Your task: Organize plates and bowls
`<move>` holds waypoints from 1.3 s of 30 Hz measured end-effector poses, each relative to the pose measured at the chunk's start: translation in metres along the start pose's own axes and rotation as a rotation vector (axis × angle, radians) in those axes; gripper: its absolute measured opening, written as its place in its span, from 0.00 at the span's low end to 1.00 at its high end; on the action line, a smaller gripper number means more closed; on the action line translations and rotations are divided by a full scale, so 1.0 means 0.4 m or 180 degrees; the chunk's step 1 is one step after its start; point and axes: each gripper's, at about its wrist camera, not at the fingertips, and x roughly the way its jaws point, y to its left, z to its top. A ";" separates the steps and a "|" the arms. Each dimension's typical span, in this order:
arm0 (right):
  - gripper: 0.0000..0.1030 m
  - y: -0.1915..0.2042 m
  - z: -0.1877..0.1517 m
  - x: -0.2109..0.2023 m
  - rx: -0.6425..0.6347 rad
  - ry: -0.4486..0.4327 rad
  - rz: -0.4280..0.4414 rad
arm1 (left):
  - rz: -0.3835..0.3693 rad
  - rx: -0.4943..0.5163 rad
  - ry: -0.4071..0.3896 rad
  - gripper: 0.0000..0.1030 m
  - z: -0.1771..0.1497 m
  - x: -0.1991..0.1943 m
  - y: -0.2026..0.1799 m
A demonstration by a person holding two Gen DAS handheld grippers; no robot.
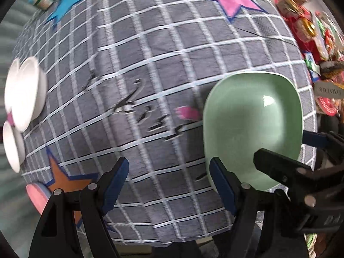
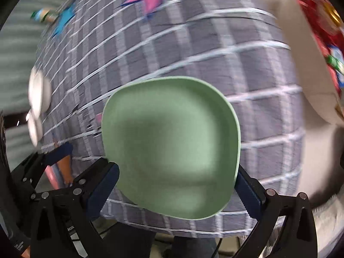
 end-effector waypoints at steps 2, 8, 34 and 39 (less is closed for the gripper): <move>1.00 0.009 0.000 -0.007 -0.0053 -0.0043 -0.0087 | 0.0002 -0.0050 0.0000 0.78 -0.001 0.004 0.012; 1.00 -0.082 0.008 -0.006 0.0241 0.0014 -0.0309 | -0.0050 0.0037 -0.0056 0.78 0.005 -0.005 0.026; 0.41 0.017 -0.008 -0.005 0.0032 -0.0026 -0.0436 | -0.0337 0.0246 -0.0146 0.34 0.069 -0.037 -0.114; 0.39 0.029 -0.041 0.005 0.0079 0.0051 -0.0313 | -0.0295 0.0247 -0.0072 0.34 0.050 -0.038 -0.130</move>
